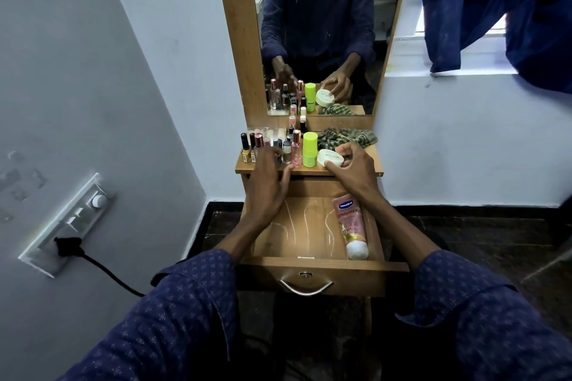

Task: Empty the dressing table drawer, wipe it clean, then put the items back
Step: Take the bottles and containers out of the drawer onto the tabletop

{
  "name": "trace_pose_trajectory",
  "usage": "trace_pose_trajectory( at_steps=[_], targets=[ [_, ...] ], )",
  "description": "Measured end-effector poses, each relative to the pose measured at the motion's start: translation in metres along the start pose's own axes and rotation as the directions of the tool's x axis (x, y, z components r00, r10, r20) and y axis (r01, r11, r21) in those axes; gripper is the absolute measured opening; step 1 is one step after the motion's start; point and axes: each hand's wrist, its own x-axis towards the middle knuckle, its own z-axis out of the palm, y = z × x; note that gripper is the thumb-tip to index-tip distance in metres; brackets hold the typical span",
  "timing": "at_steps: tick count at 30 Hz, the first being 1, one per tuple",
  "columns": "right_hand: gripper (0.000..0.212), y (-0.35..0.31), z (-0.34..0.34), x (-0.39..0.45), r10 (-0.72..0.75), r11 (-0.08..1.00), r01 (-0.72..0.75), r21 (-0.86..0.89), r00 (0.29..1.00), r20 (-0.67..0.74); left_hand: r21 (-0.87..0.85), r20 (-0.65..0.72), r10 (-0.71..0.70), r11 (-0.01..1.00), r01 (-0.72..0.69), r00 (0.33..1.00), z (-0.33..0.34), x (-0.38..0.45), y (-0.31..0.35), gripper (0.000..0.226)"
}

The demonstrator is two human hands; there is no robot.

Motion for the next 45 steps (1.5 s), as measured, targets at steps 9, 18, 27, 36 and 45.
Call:
trace_pose_trajectory(
  at_steps=[9,18,27,36,45],
  targets=[
    [0.052,0.005,-0.024,-0.011,-0.292,0.956,0.292,0.012,0.952,0.094,-0.252,0.224,-0.059,0.961,0.116,0.973,0.034,0.006,0.051,0.055],
    [0.068,0.006,-0.046,-0.005,-0.265,0.957,0.215,0.197,0.924,0.277,-0.206,0.343,-0.004,0.975,0.079,0.939,0.039,0.015,0.052,0.051],
    [0.033,0.007,-0.053,0.007,-0.143,0.942,0.038,0.333,0.945,0.294,-0.125,0.236,-0.017,0.991,0.047,0.972,0.040,0.009,0.056,0.063],
    [0.073,0.014,-0.007,0.062,-0.040,0.779,0.377,-0.502,0.828,0.559,0.077,0.269,0.030,0.996,-0.052,0.963,0.030,0.019,0.076,0.074],
    [0.060,0.034,0.003,0.028,-0.070,0.752,0.146,-0.643,0.987,0.143,0.461,0.302,0.175,0.834,-0.304,0.937,0.035,0.055,0.103,0.069]
  ],
)
